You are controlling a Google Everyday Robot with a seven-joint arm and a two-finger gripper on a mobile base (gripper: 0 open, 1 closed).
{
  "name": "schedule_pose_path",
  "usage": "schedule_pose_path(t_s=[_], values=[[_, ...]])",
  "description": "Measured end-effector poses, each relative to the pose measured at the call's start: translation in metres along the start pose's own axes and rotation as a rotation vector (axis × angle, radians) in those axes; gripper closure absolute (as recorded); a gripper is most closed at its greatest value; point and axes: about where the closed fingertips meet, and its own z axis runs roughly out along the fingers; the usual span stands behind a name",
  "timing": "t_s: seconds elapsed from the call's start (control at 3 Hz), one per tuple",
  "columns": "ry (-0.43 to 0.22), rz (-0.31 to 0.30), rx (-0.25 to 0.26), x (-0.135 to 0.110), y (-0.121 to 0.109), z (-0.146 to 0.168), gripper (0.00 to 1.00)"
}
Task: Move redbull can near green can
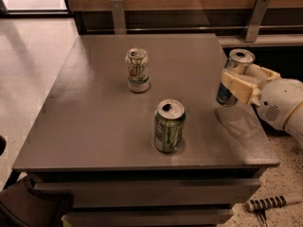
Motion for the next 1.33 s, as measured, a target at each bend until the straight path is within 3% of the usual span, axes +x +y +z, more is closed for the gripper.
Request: schedule_pose_path(t_s=[0.67,1.33], values=[[0.093,-0.006,0.033,0.037,0.017,-0.021,1.0],[0.084,-0.008,0.047,0.068,0.041,-0.023,1.0]])
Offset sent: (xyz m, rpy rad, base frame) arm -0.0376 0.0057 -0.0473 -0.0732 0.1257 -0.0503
